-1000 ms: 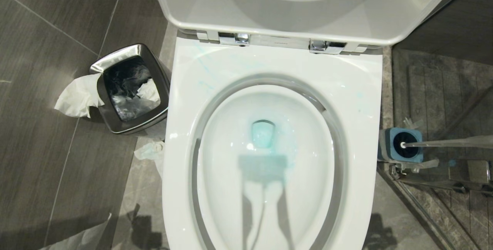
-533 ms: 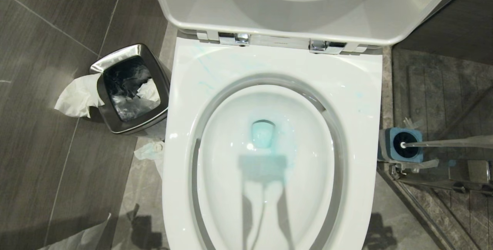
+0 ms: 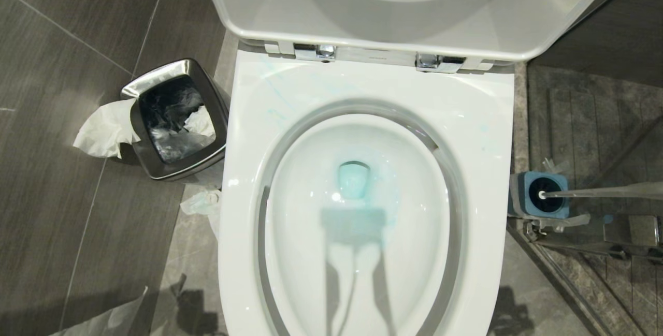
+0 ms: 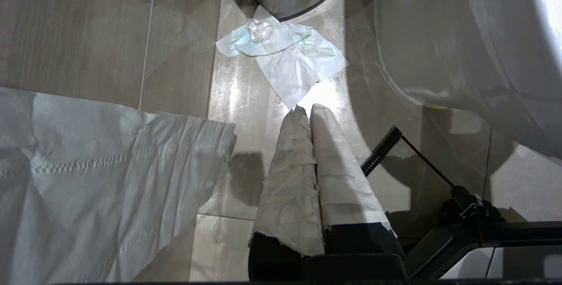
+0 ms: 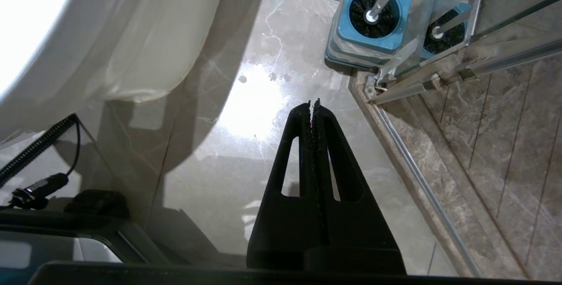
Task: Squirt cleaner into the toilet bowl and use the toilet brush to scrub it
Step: Scrub the toilet bowl
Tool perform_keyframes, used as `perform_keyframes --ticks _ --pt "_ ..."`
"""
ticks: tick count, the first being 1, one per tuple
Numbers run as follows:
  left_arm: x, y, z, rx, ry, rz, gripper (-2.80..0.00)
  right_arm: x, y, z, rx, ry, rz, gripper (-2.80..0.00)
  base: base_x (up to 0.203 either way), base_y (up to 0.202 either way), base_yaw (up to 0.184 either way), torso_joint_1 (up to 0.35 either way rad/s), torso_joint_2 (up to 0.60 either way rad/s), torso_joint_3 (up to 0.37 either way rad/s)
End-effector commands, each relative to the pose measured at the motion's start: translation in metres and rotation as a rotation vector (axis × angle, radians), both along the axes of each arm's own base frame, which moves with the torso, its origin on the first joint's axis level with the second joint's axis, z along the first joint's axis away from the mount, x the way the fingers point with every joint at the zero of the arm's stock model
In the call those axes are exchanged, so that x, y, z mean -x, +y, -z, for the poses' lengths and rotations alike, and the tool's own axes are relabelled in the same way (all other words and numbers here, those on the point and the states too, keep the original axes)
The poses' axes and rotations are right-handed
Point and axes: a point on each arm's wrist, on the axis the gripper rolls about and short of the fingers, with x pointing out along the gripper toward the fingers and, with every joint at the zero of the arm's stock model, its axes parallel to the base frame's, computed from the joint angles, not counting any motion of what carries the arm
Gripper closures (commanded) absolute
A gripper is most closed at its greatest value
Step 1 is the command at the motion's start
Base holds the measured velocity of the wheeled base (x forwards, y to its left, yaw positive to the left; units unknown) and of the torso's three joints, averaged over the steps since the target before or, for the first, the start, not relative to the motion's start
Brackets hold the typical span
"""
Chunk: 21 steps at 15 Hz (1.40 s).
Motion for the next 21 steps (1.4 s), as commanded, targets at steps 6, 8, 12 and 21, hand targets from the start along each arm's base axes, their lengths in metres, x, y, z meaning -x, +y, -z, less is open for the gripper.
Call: perform_keyframes --ticks 6,8,12,21 --pt "0.000 0.000 0.000 0.000 0.002 0.000 0.00 0.012 0.001 -0.024 0.030 0.149 -0.030 0.00 0.000 0.000 0.000 0.000 0.00 0.000" --pt "0.000 0.000 0.000 0.000 0.002 0.000 0.00 0.002 0.001 -0.042 0.028 0.231 -0.036 0.00 0.000 0.000 0.000 0.000 0.00 0.000" --pt "0.000 0.000 0.000 -0.001 0.002 0.000 0.00 -0.044 0.001 -0.098 0.025 0.400 -0.039 0.00 0.000 0.000 0.000 0.000 0.00 0.000" --pt "0.000 0.000 0.000 0.000 0.002 0.000 0.00 -0.133 0.010 -0.136 0.012 0.553 0.041 0.00 0.000 0.000 0.000 0.000 0.00 0.000"
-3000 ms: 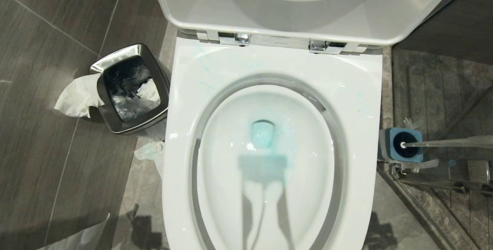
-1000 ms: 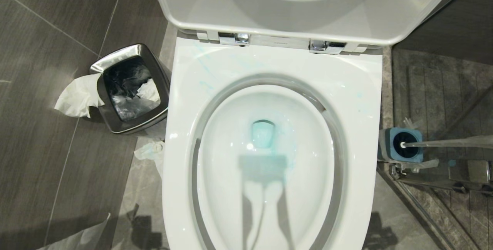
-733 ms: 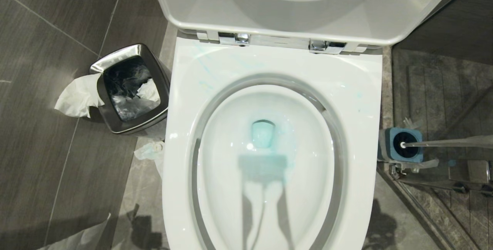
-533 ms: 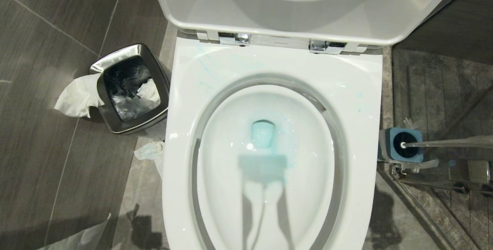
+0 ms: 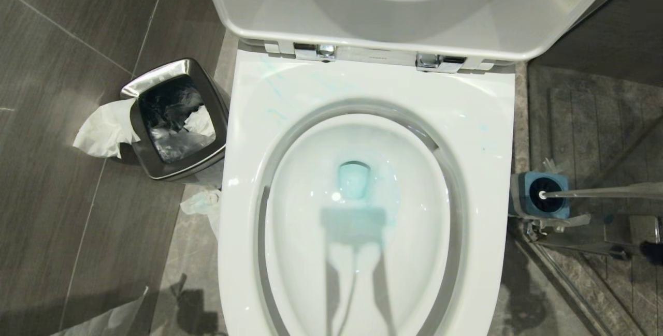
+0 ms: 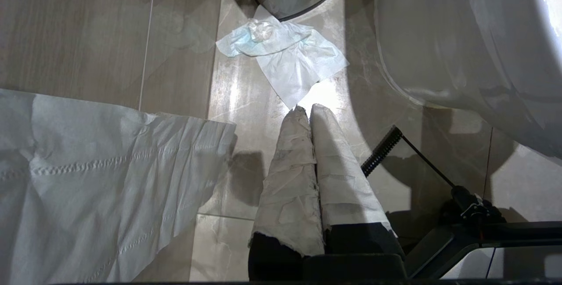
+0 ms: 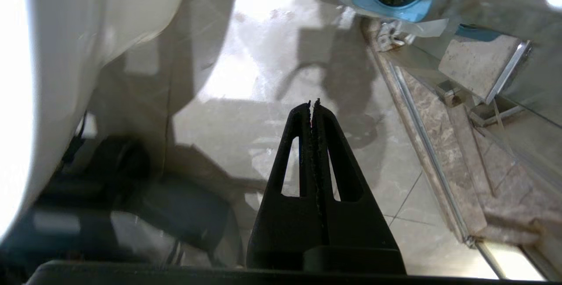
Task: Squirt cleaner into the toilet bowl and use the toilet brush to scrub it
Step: Scrub the toilet bowl
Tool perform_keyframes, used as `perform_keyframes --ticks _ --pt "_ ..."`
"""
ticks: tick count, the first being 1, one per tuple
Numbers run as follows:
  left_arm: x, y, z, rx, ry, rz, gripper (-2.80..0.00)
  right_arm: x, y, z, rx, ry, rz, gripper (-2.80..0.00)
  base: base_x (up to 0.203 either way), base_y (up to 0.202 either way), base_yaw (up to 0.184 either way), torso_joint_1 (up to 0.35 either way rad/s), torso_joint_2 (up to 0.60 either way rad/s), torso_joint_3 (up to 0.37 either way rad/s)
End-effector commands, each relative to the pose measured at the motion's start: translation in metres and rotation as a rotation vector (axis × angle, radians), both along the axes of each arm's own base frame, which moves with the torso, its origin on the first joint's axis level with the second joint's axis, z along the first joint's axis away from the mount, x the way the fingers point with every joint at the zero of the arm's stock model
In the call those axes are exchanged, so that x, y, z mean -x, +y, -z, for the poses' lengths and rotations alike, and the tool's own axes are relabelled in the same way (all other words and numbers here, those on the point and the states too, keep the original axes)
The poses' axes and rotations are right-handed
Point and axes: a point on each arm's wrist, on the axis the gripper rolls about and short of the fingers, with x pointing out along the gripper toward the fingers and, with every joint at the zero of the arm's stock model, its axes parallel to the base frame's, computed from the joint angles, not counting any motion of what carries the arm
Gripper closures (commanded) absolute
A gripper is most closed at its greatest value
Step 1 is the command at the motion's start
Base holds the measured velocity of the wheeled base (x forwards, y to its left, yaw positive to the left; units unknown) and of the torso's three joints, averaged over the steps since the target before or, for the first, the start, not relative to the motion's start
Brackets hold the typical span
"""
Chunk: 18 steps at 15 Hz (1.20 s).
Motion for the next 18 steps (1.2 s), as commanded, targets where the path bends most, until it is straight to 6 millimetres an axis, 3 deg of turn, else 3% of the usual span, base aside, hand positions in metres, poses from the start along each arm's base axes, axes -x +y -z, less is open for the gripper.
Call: perform_keyframes --ticks 1,4,8,10,18 --pt "0.000 0.000 0.000 0.001 0.002 0.000 0.00 -0.017 0.009 0.008 0.024 0.041 0.039 0.00 0.000 0.000 0.000 0.000 0.00 0.000" --pt "0.000 0.000 0.000 0.001 0.002 0.000 0.00 -0.016 0.026 0.029 0.049 0.008 0.070 0.00 0.000 0.000 0.000 0.000 0.00 0.000" --pt "0.000 0.000 0.000 0.001 0.002 0.000 0.00 0.005 0.021 0.055 0.089 -0.102 0.052 0.00 0.000 0.000 0.000 0.000 0.00 0.000" --pt "0.000 0.000 0.000 -0.001 0.002 0.000 0.00 0.005 0.021 0.068 0.105 -0.145 0.056 0.00 0.000 0.000 0.000 0.000 0.00 0.000" --pt "0.000 0.000 0.000 0.001 0.002 0.000 0.00 -0.048 0.040 0.100 0.064 -0.138 0.211 0.00 0.000 0.000 0.000 0.000 0.00 0.000"
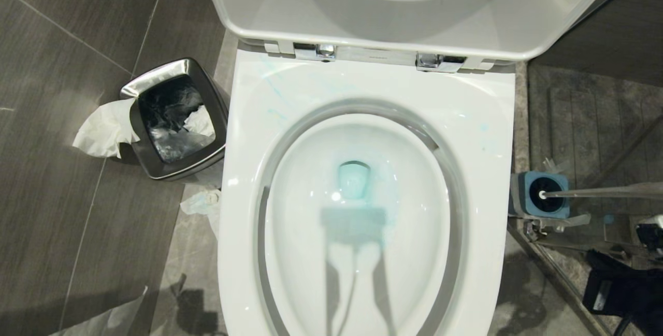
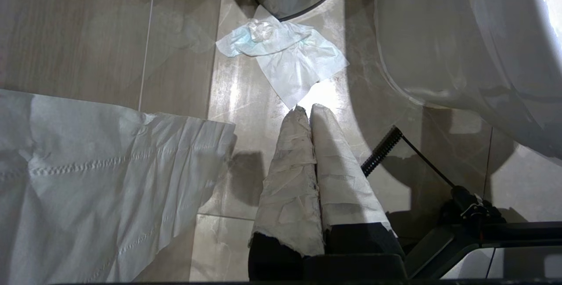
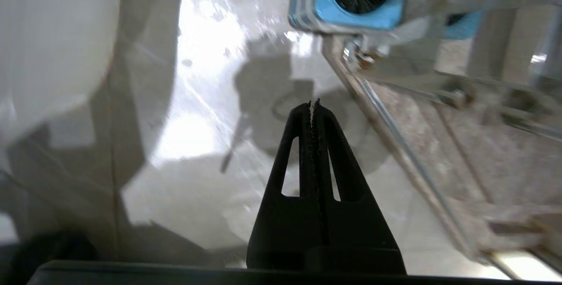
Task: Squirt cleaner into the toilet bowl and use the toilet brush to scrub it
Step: Scrub the toilet bowl
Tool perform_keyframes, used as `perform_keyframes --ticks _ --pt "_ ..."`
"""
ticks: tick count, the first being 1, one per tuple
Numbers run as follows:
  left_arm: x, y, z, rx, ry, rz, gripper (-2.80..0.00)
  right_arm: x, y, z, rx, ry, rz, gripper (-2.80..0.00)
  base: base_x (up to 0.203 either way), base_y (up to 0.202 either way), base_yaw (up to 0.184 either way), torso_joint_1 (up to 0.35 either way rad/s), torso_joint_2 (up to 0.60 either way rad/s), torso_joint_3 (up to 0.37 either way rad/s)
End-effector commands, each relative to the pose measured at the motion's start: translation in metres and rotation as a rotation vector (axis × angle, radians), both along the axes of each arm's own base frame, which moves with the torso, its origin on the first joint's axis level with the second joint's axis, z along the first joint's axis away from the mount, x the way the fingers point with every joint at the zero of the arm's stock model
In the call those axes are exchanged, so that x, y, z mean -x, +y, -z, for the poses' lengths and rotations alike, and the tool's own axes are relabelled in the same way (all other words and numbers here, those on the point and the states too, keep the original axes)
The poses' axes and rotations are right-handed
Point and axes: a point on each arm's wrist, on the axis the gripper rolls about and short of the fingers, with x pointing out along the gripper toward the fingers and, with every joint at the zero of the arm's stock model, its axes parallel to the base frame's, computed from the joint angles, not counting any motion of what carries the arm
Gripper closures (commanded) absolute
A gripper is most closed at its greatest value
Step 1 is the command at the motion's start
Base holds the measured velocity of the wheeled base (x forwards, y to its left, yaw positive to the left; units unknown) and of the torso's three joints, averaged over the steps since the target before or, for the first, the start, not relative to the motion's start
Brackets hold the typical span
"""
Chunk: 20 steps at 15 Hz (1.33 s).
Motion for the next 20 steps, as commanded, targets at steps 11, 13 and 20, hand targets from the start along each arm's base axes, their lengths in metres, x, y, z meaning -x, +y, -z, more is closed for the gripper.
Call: perform_keyframes --ticks 11,13,20 --pt "0.000 0.000 0.000 0.000 0.001 0.000 0.00 -0.055 -0.012 0.021 0.083 -0.130 0.037 0.00 0.000 0.000 0.000 0.000 0.00 0.000" --pt "0.000 0.000 0.000 -0.001 0.002 0.000 0.00 -0.059 -0.032 0.021 0.064 -0.125 0.013 0.00 0.000 0.000 0.000 0.000 0.00 0.000" --pt "0.000 0.000 0.000 -0.002 0.001 0.000 0.00 -0.053 -0.040 0.024 0.037 -0.117 -0.081 0.00 0.000 0.000 0.000 0.000 0.00 0.000"
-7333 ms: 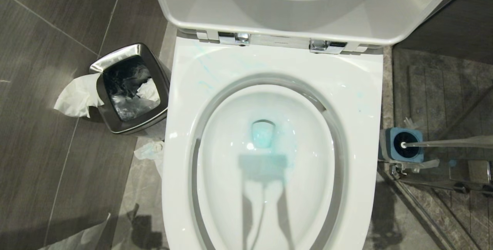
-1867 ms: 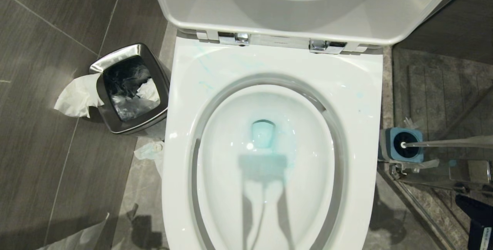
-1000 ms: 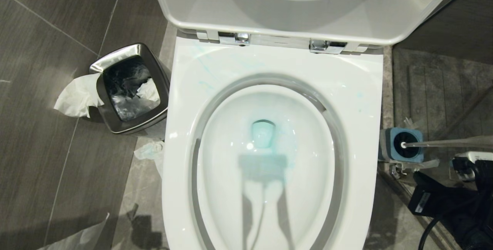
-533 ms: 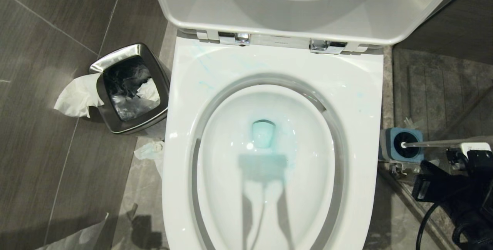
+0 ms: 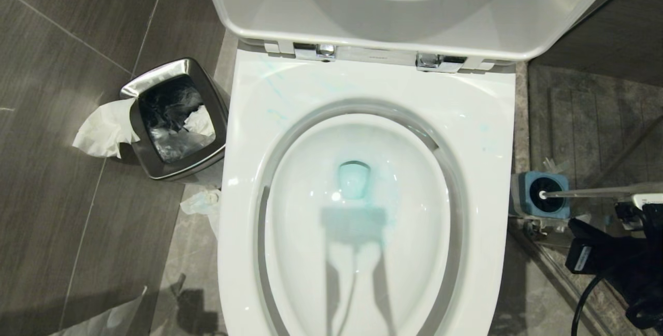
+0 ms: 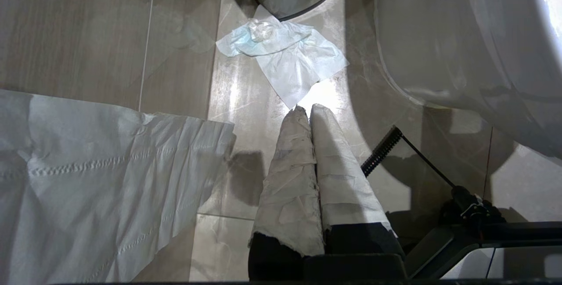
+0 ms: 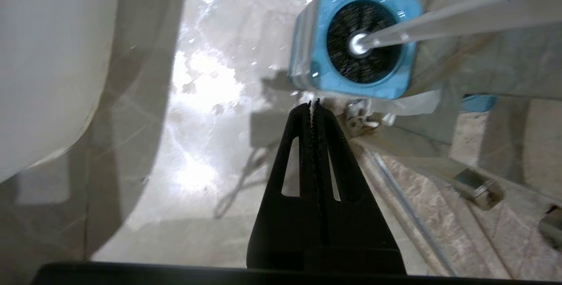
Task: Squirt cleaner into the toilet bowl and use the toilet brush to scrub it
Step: Scrub the toilet bowl
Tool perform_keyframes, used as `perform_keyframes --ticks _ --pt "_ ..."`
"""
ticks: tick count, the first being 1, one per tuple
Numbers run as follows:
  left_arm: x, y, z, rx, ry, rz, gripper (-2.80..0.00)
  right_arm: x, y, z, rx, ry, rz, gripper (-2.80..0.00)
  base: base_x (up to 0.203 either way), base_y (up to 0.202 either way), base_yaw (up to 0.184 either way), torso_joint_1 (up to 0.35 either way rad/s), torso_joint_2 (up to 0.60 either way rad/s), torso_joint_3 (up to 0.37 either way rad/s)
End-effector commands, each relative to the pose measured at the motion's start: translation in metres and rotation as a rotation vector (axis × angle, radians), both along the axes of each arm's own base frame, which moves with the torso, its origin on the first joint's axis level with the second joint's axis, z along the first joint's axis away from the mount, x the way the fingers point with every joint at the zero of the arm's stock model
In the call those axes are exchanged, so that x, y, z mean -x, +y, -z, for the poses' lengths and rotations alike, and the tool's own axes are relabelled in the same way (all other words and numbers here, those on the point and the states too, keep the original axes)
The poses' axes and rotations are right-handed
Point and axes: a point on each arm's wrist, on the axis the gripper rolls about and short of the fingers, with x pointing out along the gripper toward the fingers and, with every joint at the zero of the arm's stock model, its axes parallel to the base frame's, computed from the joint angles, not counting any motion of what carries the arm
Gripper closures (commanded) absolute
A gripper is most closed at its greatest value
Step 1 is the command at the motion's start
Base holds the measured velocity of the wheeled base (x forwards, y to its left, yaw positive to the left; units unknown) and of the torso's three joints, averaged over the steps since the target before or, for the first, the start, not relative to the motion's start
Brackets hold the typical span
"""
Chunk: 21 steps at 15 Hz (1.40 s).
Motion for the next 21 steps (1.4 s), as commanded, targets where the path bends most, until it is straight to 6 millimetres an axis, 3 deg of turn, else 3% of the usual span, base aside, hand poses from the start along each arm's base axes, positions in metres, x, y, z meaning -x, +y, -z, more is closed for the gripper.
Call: perform_keyframes --ticks 1,6,7,11,21 --pt "0.000 0.000 0.000 0.001 0.002 0.000 0.00 0.004 0.000 0.002 -0.001 0.007 -0.003 0.00 0.000 0.000 0.000 0.000 0.00 0.000" --pt "0.000 0.000 0.000 -0.001 0.002 0.000 0.00 0.005 0.000 0.002 -0.003 -0.005 -0.002 0.00 0.000 0.000 0.000 0.000 0.00 0.000" --pt "0.000 0.000 0.000 -0.001 0.002 0.000 0.00 0.004 0.000 0.002 -0.002 -0.005 -0.002 -2.80 0.000 0.000 0.000 0.000 0.00 0.000" --pt "0.000 0.000 0.000 -0.001 0.002 0.000 0.00 0.003 -0.006 0.005 0.001 0.011 0.031 -2.80 0.000 0.000 0.000 0.000 0.00 0.000" --pt "0.000 0.000 0.000 0.001 0.002 0.000 0.00 -0.031 -0.024 0.003 -0.005 -0.068 0.115 -2.80 0.000 0.000 0.000 0.000 0.00 0.000"
